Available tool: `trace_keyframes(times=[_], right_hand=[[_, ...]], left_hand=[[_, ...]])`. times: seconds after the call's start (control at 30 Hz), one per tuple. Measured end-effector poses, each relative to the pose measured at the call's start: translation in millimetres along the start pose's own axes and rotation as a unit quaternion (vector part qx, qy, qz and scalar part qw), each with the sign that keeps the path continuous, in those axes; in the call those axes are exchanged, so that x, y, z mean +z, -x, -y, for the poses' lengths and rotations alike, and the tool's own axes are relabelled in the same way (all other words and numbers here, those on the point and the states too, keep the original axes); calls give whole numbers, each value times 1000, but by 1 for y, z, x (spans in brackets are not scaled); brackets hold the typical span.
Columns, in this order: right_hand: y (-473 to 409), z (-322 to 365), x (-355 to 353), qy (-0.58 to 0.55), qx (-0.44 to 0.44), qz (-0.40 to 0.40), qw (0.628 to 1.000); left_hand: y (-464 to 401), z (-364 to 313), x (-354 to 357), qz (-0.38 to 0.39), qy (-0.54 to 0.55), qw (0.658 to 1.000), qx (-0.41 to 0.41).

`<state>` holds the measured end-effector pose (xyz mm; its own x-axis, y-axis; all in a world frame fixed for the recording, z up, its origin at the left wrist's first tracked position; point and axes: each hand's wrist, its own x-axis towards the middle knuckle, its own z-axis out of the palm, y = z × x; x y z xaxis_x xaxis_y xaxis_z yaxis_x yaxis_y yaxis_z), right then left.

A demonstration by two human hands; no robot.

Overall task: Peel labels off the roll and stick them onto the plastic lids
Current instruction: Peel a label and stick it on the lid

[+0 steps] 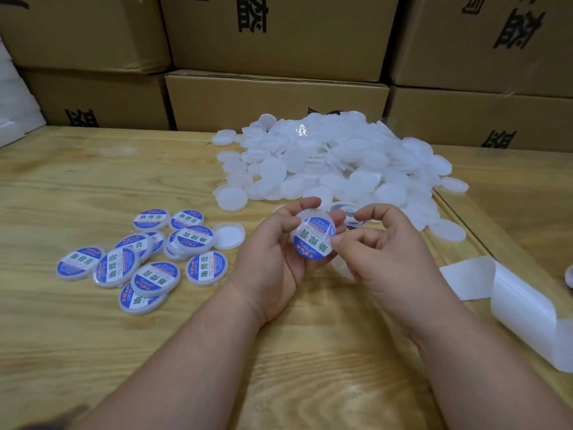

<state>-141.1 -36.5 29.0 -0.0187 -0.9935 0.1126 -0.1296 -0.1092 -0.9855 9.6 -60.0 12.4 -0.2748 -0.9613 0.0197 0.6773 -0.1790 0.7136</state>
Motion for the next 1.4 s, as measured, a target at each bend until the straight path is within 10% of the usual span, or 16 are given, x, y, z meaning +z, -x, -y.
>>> trace_keyframes(times=[1.4], right_hand=[[1, 6, 1, 13, 37, -36, 999]], left_hand=[[-4, 10, -5, -59, -127, 987, 73]])
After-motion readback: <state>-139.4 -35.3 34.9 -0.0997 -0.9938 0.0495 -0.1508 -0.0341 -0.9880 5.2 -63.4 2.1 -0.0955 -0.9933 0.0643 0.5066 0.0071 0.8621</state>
